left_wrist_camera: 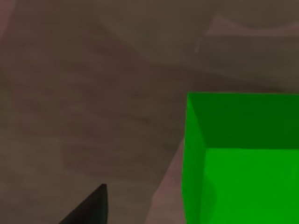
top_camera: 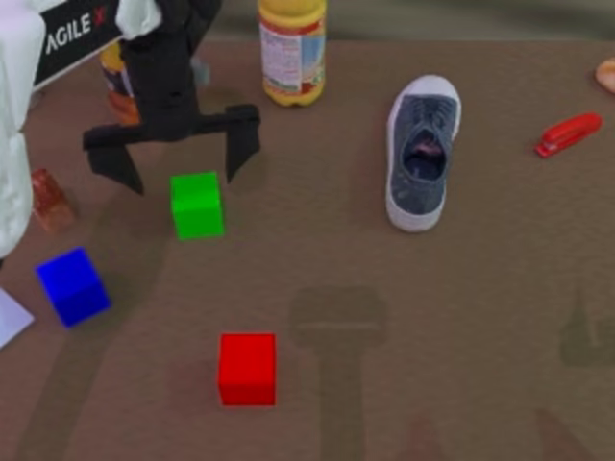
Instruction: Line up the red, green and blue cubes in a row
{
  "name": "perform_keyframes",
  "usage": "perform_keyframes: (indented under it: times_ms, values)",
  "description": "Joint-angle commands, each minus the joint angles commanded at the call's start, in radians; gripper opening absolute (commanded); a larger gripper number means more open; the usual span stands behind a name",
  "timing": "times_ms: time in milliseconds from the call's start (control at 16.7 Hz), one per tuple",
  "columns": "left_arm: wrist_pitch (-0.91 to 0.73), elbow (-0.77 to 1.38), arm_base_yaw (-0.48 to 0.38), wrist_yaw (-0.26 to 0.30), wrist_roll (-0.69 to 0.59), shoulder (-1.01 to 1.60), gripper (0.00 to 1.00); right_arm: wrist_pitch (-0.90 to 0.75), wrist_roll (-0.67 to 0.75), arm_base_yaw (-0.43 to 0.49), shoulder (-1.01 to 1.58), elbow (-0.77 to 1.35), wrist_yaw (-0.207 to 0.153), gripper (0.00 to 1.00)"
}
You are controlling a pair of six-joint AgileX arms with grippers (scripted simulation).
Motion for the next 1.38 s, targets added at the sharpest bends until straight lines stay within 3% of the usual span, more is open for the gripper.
perform_keyframes:
  times_ms: [240,540,1320,1380]
  values:
    - [0.146,-0.115,-0.001,0.0,-0.001,0.027,1.0,0.0,0.0,0.0,0.0,0.0,0.0,1.0]
    - [0.163,-0.131,-0.001,0.0,-0.001,0.032,1.0,0.0,0.0,0.0,0.0,0.0,0.0,1.0]
    - [0.163,-0.131,-0.001,0.0,-0.001,0.032,0.02,0.0,0.0,0.0,0.0,0.0,0.0,1.0]
    - [0.163,-0.131,-0.001,0.0,-0.001,0.032,0.0,0.0,0.0,0.0,0.0,0.0,0.0,1.0]
